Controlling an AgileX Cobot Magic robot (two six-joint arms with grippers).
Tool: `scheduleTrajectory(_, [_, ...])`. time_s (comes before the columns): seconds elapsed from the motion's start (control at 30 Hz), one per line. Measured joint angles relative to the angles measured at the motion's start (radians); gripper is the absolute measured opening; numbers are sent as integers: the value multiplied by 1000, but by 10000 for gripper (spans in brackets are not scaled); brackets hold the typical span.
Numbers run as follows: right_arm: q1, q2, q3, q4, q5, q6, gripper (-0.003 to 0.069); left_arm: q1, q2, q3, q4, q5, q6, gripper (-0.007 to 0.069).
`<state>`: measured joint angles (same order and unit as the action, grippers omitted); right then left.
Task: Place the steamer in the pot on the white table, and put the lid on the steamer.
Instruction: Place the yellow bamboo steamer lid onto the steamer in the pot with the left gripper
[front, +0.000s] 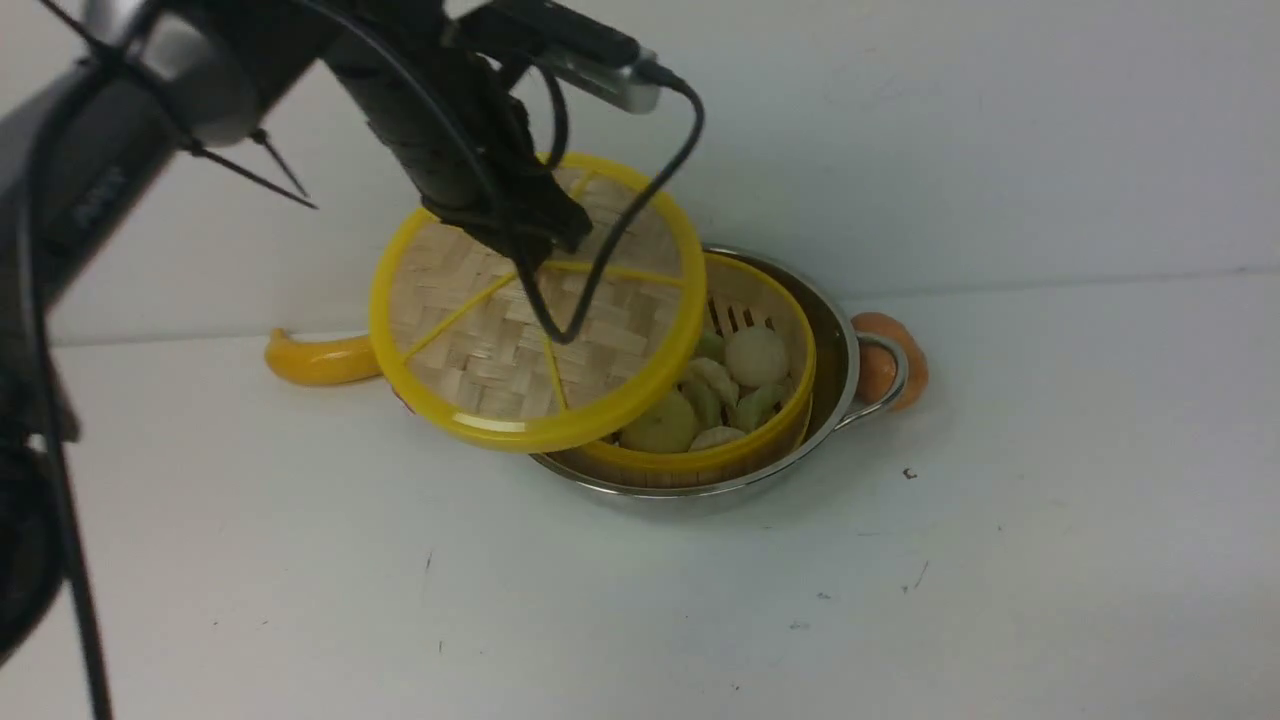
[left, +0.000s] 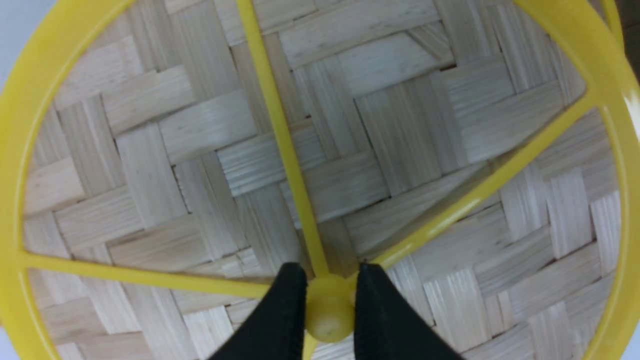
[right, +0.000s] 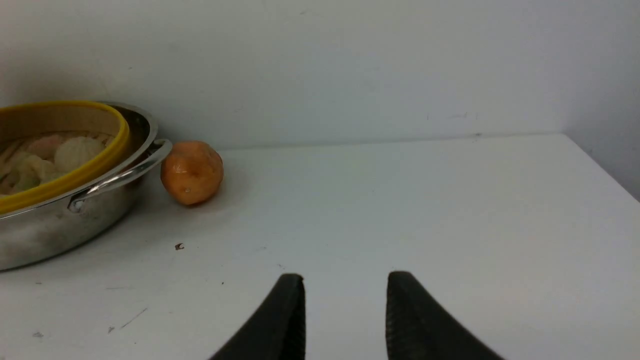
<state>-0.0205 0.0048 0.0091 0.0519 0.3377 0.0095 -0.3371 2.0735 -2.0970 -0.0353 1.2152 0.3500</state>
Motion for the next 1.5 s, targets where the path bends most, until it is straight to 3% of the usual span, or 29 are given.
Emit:
scheduleTrajectory(0.53, [0,0,0,1,0,0,246,-98,148,-72,35,-201,33,112])
scheduleTrajectory(1.5, [0,0,0,1,0,0,247,-104,190,-131,-7,-90,71,112])
